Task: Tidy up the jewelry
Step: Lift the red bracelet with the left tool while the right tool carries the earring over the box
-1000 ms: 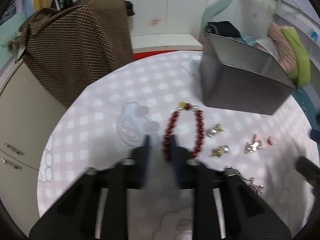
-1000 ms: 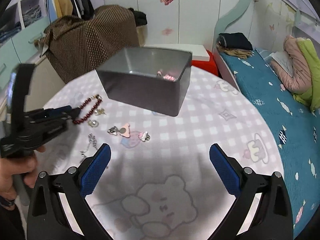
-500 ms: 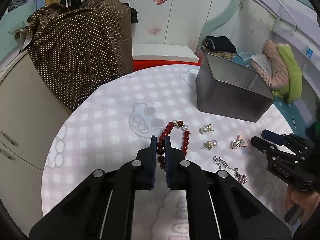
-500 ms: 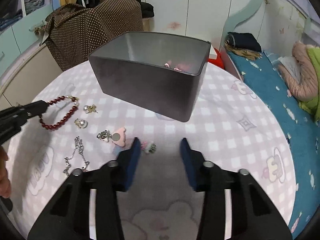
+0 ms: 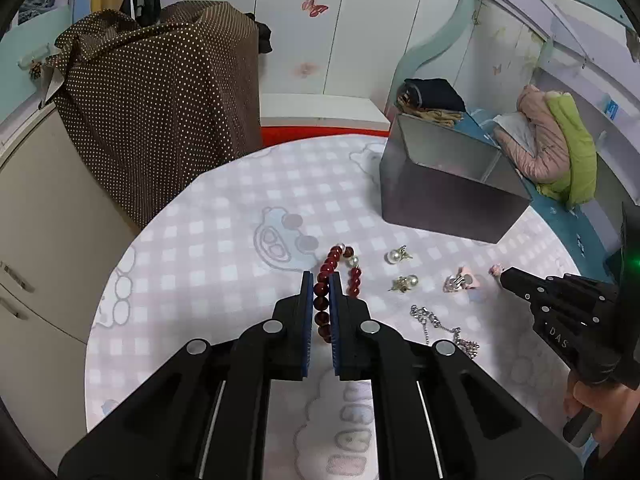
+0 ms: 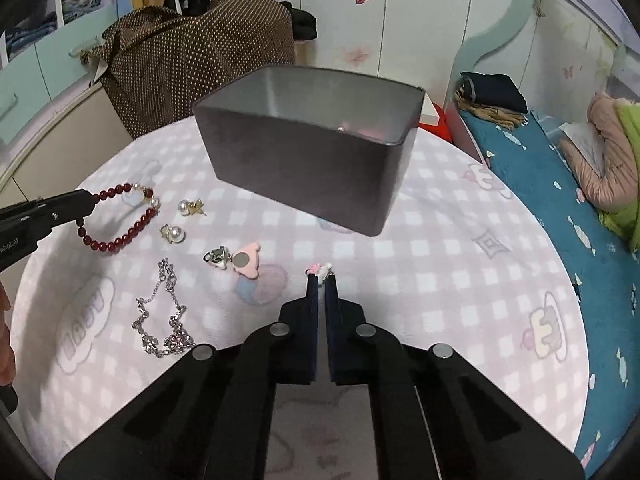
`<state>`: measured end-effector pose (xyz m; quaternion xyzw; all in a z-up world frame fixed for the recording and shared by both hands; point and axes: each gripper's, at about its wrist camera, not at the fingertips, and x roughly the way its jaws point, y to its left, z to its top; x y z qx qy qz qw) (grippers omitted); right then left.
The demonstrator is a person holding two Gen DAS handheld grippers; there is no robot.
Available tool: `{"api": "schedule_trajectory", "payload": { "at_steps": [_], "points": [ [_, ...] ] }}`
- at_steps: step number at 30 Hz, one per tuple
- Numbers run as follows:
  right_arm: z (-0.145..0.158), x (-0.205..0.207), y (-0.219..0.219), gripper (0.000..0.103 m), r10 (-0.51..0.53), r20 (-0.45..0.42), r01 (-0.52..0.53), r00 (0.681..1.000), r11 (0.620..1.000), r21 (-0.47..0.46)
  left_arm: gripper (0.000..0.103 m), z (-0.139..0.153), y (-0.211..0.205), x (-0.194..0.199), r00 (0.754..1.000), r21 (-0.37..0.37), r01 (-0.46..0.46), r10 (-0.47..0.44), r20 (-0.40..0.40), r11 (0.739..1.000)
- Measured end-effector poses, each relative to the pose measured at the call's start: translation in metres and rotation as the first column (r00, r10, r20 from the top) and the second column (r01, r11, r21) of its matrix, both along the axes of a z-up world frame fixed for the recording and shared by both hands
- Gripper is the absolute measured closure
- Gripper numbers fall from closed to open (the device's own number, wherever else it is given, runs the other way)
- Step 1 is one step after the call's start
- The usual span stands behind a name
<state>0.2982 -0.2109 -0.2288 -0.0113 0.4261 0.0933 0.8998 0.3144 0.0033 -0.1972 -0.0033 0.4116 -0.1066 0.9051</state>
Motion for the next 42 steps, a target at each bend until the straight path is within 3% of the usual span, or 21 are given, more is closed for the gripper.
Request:
{"api": "schedule_trajectory", "payload": {
  "at_steps": [3, 10, 15, 17, 22, 32, 42],
  "points": [
    [0.002, -0.001, -0.002, 0.100, 0.005, -0.010, -0.005, 1.000, 1.000, 0.010, 0.096, 0.004, 0.000, -0.002, 1.000, -0.003, 0.002, -0.002, 0.010, 1.000],
    [0.000, 0.003, 0.000, 0.084, 0.011, -0.016, -0.011, 1.000, 1.000, 0.006, 0.096, 0.005, 0.001, -0.005, 1.000, -0.004, 0.004, -0.004, 0.009, 1.000],
    [-0.003, 0.010, 0.010, 0.083, 0.045, -0.004, -0.045, 0.999, 0.998, -0.031, 0.096, 0.007, 0.001, -0.005, 1.000, -0.007, 0.006, -0.006, 0.012, 1.000],
    [-0.003, 0.011, 0.013, 0.090, 0.049, -0.002, -0.049, 0.999, 0.997, -0.056, 0.095, 0.008, 0.001, -0.006, 1.000, -0.008, 0.007, -0.007, 0.014, 1.000],
    [-0.001, 0.004, 0.010, 0.091, 0.048, -0.003, -0.048, 0.999, 0.999, -0.023, 0.095, 0.015, 0.001, -0.010, 0.999, -0.013, 0.022, -0.021, 0.031, 1.000],
    [0.050, -0.012, 0.002, 0.091, 0.058, 0.080, -0.063, 0.995, 0.996, 0.066, 0.095, 0.057, -0.006, -0.021, 0.991, -0.044, 0.079, -0.073, 0.113, 0.996],
    [0.118, 0.000, 0.002, 0.090, 0.085, 0.204, -0.100, 0.975, 0.993, 0.067, 0.095, 0.126, -0.029, -0.012, 0.959, -0.057, 0.149, -0.130, 0.253, 0.987]
  ]
}}
